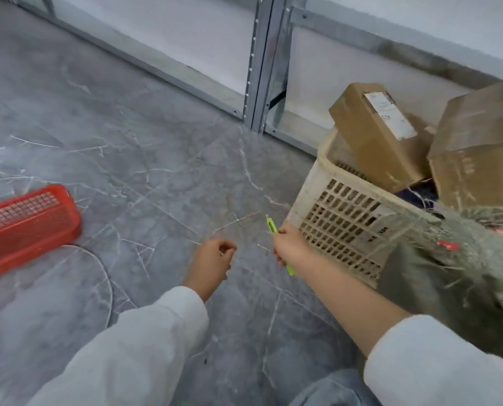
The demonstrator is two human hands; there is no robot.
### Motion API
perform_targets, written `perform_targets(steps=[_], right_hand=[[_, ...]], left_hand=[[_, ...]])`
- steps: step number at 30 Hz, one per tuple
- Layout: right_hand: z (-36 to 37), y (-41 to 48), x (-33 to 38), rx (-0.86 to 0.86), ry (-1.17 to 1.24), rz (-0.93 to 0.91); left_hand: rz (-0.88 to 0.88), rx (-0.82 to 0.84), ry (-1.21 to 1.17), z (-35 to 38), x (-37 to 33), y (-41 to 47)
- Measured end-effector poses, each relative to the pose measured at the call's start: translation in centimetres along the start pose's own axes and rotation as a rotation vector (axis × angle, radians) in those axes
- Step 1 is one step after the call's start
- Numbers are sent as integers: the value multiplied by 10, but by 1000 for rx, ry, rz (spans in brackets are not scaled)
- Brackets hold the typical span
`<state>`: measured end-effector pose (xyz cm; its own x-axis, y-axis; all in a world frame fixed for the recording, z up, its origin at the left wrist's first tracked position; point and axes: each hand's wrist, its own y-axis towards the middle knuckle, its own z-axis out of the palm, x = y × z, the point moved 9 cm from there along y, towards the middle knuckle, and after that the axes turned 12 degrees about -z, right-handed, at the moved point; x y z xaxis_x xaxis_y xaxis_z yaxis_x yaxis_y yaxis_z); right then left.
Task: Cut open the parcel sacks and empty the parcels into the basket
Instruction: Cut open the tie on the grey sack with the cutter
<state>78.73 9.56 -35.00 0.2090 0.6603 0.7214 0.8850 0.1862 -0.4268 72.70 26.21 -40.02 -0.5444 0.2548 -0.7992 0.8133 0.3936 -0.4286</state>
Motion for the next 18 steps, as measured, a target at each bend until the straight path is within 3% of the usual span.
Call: perform_targets(steps=[4,12,18], right_hand=[[19,0,-26,171,-22,151],[15,5,-18,115,55,71],[-25,-19,37,32,209,-111]], left_hand=[[-45,33,7,9,29,12],[8,32,283,34,11,-3],[58,137,7,61,-54,-37]])
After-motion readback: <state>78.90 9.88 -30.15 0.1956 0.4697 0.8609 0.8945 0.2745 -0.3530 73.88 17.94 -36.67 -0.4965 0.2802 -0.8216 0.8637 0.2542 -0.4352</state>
